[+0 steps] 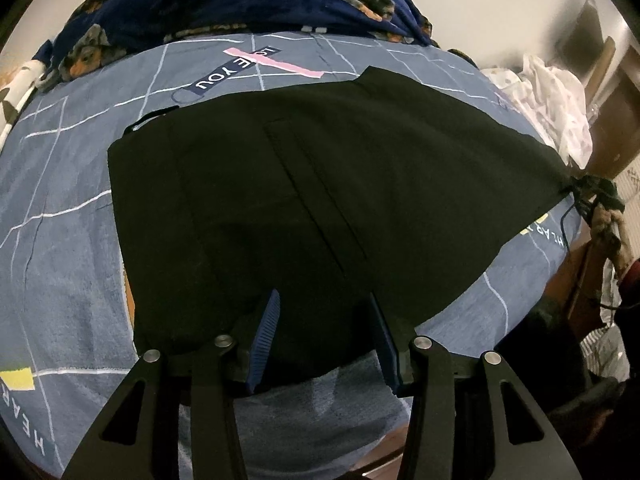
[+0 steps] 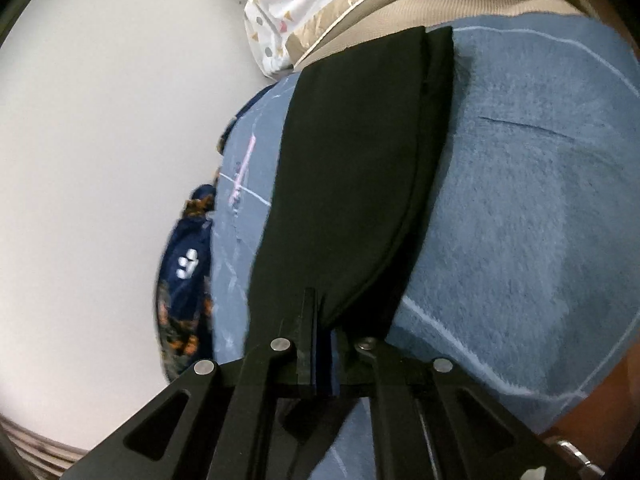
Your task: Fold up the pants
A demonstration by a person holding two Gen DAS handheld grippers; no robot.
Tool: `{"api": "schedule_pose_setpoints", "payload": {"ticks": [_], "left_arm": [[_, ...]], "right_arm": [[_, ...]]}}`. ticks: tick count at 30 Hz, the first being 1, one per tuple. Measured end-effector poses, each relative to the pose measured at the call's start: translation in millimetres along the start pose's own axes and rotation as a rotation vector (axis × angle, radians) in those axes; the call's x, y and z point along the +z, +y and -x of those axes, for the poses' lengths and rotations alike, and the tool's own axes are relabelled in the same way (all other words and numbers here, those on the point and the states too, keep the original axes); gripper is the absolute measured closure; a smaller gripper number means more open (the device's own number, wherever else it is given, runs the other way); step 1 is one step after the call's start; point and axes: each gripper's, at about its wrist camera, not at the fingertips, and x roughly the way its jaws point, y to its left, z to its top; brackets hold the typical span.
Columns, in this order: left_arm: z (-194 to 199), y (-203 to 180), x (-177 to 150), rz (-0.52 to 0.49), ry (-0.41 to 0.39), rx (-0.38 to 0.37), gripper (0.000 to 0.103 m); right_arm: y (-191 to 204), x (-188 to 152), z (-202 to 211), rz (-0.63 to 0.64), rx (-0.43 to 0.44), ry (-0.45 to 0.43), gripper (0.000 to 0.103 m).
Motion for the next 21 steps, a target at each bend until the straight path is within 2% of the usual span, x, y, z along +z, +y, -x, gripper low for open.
{"api": "schedule_pose_setpoints", "payload": {"ticks": [3, 7, 11, 13, 18, 21], "left_arm": [[0, 1, 0, -0.004, 0.002, -0.008, 0.056], [0, 3, 1, -0.006, 0.010, -0.017, 0.056], [0, 3, 2, -0.016, 0.015, -0.018, 0.056], [0, 3, 3, -0.013, 0.020, -0.023, 0.056], [-1, 4, 5, -0.017, 0.041, -0.033, 0.056], [0, 5, 6, -0.022, 0.050, -0.043, 0.056]], "right_arm": [[20, 9, 9, 0.107, -0.069, -0.056, 0.098], [37, 23, 20, 0.186, -0.102, -0.119, 0.098], [8, 31, 13, 0.123, -0.173, -0.090, 0.101], [-1, 31, 16, 0.106, -0.140, -0.099, 0.102], [11, 31, 22, 0.129, -0.155, -0.136, 0.102], [11, 41, 24, 0.133, -0.217, -0.146, 0.102]]}}
